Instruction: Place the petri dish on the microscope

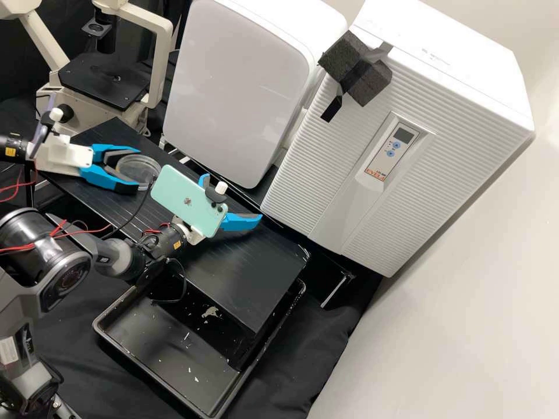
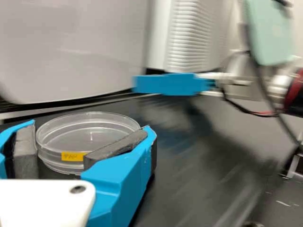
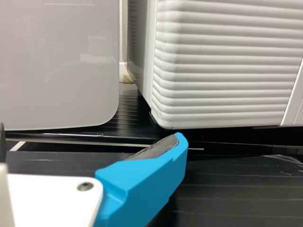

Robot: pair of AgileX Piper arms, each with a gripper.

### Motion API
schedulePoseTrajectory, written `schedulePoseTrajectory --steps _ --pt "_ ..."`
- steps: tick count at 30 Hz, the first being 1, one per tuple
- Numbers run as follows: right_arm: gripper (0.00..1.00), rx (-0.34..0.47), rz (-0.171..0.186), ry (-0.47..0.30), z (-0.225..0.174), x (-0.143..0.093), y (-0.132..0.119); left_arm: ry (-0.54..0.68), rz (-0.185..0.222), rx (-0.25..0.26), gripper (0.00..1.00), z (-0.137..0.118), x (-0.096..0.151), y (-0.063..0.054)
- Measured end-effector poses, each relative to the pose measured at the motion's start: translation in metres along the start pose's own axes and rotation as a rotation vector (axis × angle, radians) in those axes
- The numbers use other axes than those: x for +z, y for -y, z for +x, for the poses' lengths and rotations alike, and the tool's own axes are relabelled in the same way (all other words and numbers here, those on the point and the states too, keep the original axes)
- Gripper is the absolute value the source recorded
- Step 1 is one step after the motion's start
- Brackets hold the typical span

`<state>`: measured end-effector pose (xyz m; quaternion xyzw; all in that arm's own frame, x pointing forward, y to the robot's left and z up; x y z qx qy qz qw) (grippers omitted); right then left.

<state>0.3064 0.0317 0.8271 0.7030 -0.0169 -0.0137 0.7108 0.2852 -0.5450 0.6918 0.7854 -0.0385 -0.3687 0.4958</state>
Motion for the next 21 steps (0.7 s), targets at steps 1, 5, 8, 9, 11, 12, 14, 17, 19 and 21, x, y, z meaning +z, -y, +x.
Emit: schedulePoseTrajectory --steps 1,5,8,9,11,12,14,17,19,21 --pt "1.00 0.000 0.000 0.000 0.000 0.000 0.000 -0.025 -0.017 0.010 0.00 -0.007 -0.006 -0.003" --pt "1.00 0.000 0.000 0.000 0.000 0.000 0.000 -0.092 -0.068 0.041 0.00 -0.024 -0.023 -0.009" --pt "1.00 0.000 0.000 0.000 0.000 0.000 0.000 -0.101 -0.096 0.053 0.00 -0.026 -0.026 -0.010" --pt "1.00 0.000 0.000 0.000 0.000 0.000 0.000 -0.101 -0.096 0.053 0.00 -0.026 -0.026 -0.010" --pt "1.00 0.000 0.000 0.000 0.000 0.000 0.000 -0.104 -0.098 0.055 0.00 -0.028 -0.025 -0.010" --pt "1.00 0.000 0.000 0.000 0.000 0.000 0.000 -0.105 -0.099 0.057 0.00 -0.030 -0.025 -0.011" --pt "1.00 0.000 0.000 0.000 0.000 0.000 0.000 -0.110 -0.099 0.064 0.00 -0.036 -0.022 -0.013" --pt "1.00 0.000 0.000 0.000 0.000 0.000 0.000 -0.131 -0.096 0.098 0.00 -0.046 -0.022 -0.022" --pt "1.00 0.000 0.000 0.000 0.000 0.000 0.000 -0.156 -0.074 0.146 0.00 -0.055 -0.023 -0.033" --pt "1.00 0.000 0.000 0.000 0.000 0.000 0.000 -0.185 -0.055 0.206 0.00 -0.066 -0.025 -0.047"
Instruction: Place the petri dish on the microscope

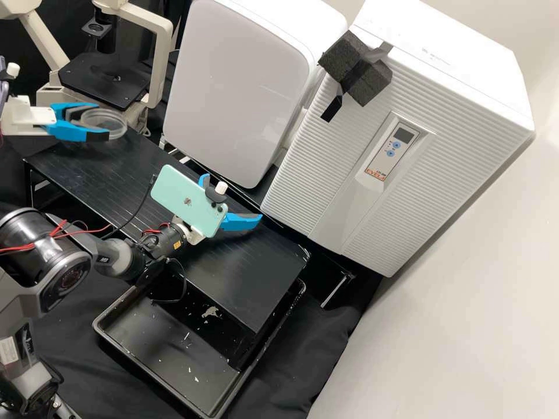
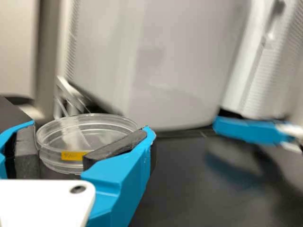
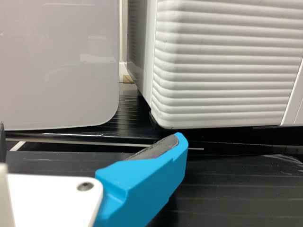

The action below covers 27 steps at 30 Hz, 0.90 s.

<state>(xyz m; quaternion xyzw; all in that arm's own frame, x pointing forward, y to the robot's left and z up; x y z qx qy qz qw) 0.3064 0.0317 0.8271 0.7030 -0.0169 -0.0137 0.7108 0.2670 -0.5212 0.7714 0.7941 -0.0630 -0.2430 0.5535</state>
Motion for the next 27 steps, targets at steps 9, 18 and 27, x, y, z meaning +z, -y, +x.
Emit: schedulePoseTrajectory --steps 9,18,27 --pt "1.00 0.000 0.000 0.000 0.000 0.000 0.000 -0.129 0.066 0.148 0.00 -0.014 -0.017 -0.032" --pt "1.00 0.000 0.000 0.000 0.000 0.000 0.000 -0.212 0.119 0.062 0.00 0.018 -0.035 -0.026" --pt "1.00 0.000 0.000 0.000 0.000 0.000 0.000 -0.286 0.133 0.000 0.00 0.052 -0.051 -0.027"
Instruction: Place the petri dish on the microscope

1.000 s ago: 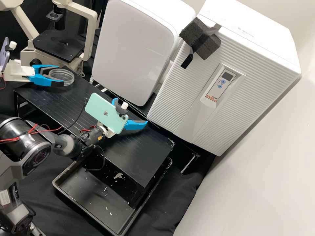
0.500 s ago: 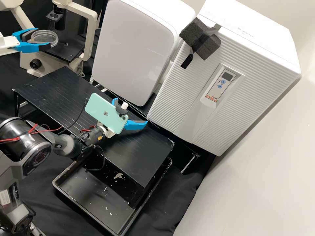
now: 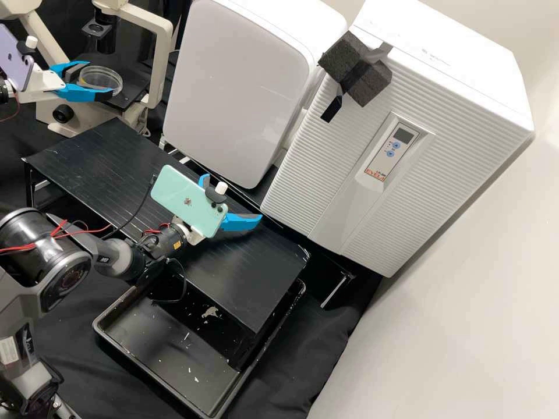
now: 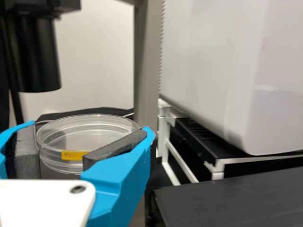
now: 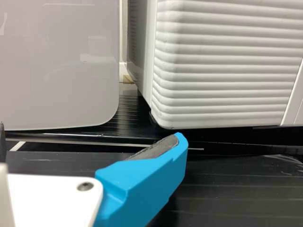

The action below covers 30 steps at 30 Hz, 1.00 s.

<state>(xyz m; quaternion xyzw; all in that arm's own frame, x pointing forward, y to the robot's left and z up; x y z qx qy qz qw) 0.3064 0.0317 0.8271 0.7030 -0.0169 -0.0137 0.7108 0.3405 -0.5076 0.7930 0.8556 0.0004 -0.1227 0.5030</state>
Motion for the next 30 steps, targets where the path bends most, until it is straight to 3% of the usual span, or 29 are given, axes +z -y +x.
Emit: schedulePoseTrajectory --steps 4,7,10,16,26,27,30 --pt "1.00 0.000 0.000 0.000 0.000 0.000 0.000 -0.039 -0.007 -0.015 0.00 0.014 -0.007 0.000" --pt "1.00 0.000 0.000 0.000 0.000 0.000 0.000 -0.087 -0.038 -0.038 0.00 0.025 -0.017 0.004" --pt "1.00 0.000 0.000 0.000 0.000 0.000 0.000 -0.101 -0.052 -0.030 0.00 0.032 -0.020 0.004" --pt "1.00 0.000 0.000 0.000 0.000 0.000 0.000 -0.110 -0.021 -0.028 0.00 0.042 -0.022 0.005" --pt "1.00 0.000 0.000 0.000 0.000 0.000 0.000 -0.149 -0.032 -0.013 0.00 0.049 -0.027 0.004" --pt "1.00 0.000 0.000 0.000 0.000 0.000 0.000 -0.151 -0.030 -0.014 1.00 0.050 -0.027 0.005" --pt "1.00 0.000 0.000 0.000 0.000 0.000 0.000 -0.152 -0.027 -0.014 1.00 0.050 -0.027 0.005"
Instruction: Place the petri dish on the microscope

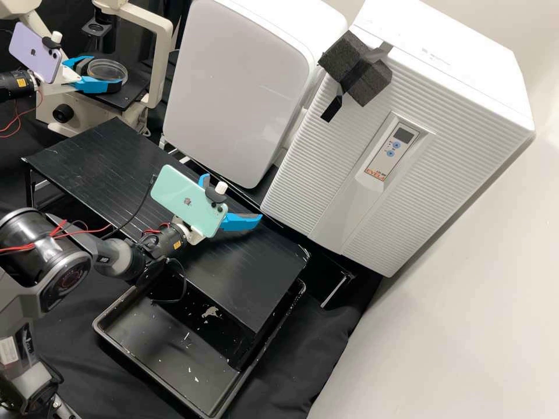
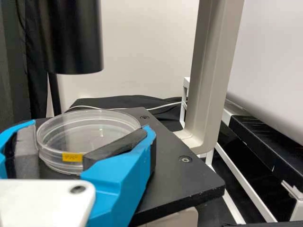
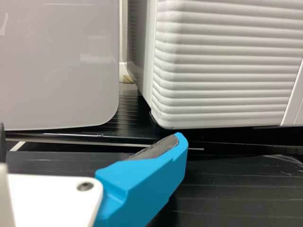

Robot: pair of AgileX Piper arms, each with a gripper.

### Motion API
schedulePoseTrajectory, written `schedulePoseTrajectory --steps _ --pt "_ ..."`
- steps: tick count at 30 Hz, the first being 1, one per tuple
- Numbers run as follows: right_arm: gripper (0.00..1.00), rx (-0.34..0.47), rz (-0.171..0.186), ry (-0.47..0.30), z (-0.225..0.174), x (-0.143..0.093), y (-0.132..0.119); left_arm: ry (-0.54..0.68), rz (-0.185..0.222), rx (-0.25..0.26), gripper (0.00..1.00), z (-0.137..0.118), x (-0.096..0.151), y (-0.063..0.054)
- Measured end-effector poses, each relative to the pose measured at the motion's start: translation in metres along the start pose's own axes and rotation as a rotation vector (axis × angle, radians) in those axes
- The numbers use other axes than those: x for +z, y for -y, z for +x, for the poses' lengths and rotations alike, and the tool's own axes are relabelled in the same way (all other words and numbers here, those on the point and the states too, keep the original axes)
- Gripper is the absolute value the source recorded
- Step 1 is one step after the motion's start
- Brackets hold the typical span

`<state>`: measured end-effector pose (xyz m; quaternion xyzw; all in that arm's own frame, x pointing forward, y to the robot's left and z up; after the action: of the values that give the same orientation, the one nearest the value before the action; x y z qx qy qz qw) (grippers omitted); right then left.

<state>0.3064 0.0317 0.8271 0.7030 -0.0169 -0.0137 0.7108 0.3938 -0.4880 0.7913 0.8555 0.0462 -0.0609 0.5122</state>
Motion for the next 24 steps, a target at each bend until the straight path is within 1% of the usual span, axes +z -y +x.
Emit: schedulePoseTrajectory --steps 6,9,12,15,23,24 --pt "1.00 0.000 0.000 0.000 0.000 0.000 0.000 -0.006 -0.004 -0.001 1.00 -0.001 -0.001 0.001" --pt "1.00 0.000 0.000 0.000 0.000 0.000 0.000 -0.011 0.012 0.003 1.00 -0.005 -0.003 0.006" --pt "1.00 0.000 0.000 0.000 0.000 0.000 0.000 -0.010 0.011 0.014 1.00 -0.010 -0.004 0.010" --pt "1.00 0.000 0.000 0.000 0.000 0.000 0.000 -0.011 0.008 0.024 1.00 -0.015 -0.004 0.010" --pt "1.00 0.000 0.000 0.000 0.000 0.000 0.000 -0.012 0.009 0.020 1.00 -0.019 -0.004 0.010" --pt "1.00 0.000 0.000 0.000 0.000 0.000 0.000 -0.011 0.009 0.026 1.00 -0.021 -0.004 0.010"
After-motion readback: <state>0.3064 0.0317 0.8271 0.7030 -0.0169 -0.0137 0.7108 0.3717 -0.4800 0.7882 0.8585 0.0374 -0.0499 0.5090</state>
